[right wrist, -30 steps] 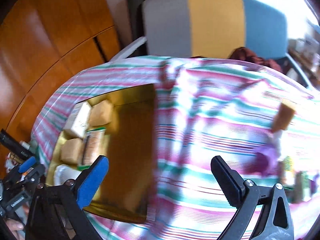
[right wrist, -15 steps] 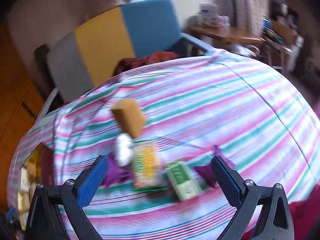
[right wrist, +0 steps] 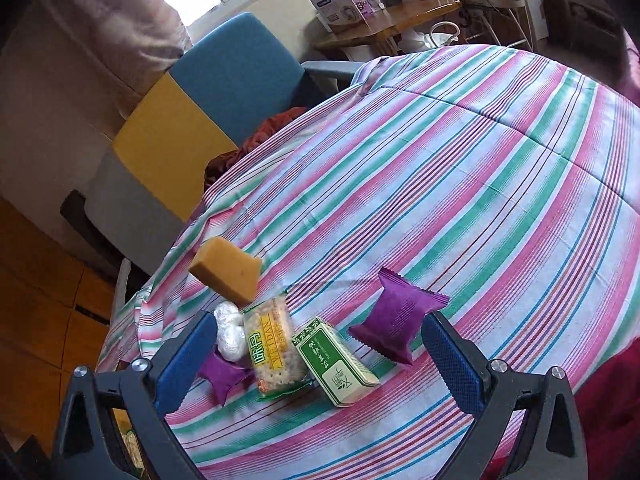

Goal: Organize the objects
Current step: 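Move both tools back toward the remaining pile of items, then grasp a purple wrapped snack with the left tool while the right tool grasps the green tea box, then lower the purple snack into the gold box and open the left tool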

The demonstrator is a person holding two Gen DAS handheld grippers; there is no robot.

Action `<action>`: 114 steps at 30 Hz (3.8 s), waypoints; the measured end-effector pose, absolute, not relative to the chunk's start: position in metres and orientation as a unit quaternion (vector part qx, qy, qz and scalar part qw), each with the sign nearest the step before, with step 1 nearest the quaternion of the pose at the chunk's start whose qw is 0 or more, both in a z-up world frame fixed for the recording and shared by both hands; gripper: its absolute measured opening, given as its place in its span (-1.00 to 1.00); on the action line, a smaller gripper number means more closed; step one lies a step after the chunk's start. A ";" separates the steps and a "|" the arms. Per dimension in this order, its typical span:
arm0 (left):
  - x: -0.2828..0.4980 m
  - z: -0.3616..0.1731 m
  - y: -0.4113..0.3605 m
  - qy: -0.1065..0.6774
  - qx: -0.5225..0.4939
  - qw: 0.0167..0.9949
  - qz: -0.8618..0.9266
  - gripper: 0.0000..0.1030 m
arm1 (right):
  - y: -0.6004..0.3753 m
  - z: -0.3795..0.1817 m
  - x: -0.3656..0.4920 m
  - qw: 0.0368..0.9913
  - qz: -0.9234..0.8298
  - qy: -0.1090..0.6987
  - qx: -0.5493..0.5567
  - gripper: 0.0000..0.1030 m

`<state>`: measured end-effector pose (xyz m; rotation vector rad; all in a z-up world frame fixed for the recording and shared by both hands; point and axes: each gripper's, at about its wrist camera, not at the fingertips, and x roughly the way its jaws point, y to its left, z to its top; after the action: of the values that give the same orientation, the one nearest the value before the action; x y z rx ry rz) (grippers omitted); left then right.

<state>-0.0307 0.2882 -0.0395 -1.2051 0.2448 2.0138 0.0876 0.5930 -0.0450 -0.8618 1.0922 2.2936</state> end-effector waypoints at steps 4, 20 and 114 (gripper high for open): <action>-0.040 -0.057 0.325 0.089 -0.503 0.383 0.770 0.12 | 0.591 -0.045 0.089 0.216 0.834 0.403 -0.309 1.00; -0.086 -0.101 0.417 0.098 -0.532 0.332 0.773 0.12 | 0.597 -0.051 0.094 0.186 0.829 0.436 -0.296 1.00; -0.142 -0.048 0.068 -0.082 -0.468 0.211 0.854 -0.29 | 0.550 -0.112 0.046 0.196 0.795 0.164 -0.550 -0.36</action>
<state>-0.1423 0.0682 -0.0475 -1.3014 -0.2284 2.3723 0.0456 0.5497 -0.1118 -1.5418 0.4602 2.2257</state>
